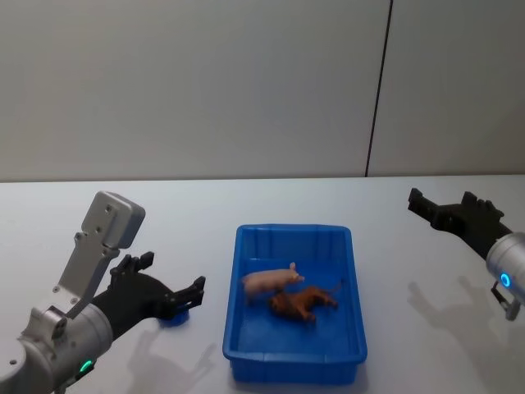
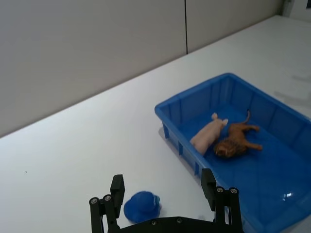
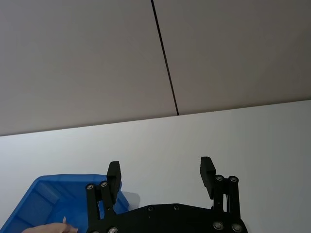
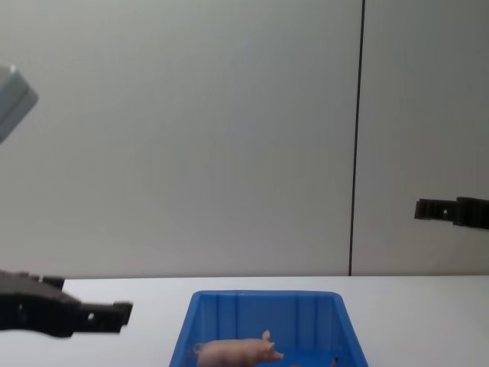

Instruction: Pick up the two dolls from the table and place them into the box.

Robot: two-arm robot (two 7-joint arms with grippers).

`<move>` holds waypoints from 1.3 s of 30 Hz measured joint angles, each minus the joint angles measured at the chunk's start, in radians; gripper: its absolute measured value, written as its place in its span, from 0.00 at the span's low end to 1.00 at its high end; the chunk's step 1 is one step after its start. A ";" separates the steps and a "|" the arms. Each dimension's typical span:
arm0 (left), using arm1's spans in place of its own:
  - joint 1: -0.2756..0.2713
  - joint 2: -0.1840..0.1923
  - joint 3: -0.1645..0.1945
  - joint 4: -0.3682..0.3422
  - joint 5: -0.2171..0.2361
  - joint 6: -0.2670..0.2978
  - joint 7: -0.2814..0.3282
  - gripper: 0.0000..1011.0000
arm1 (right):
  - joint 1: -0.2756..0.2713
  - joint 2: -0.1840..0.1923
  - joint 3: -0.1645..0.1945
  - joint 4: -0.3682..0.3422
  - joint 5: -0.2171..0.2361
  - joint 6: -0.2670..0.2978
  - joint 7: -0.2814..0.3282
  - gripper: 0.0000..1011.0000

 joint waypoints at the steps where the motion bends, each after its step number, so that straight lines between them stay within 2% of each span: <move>1: 0.002 0.004 -0.002 0.005 -0.005 0.011 -0.006 0.99 | 0.000 0.000 0.000 0.000 0.000 0.000 0.000 0.99; 6: 0.003 0.009 -0.005 0.033 -0.011 0.037 -0.019 0.99 | 0.000 0.000 0.000 0.000 -0.001 -0.001 -0.001 0.99; 15: -0.006 0.001 -0.005 0.082 -0.004 0.050 -0.035 0.99 | 0.000 0.000 0.000 0.000 -0.001 -0.001 -0.001 0.99; 39: -0.074 -0.075 0.015 0.231 0.036 0.018 -0.109 0.99 | 0.000 0.000 0.000 0.000 0.000 -0.001 -0.001 0.99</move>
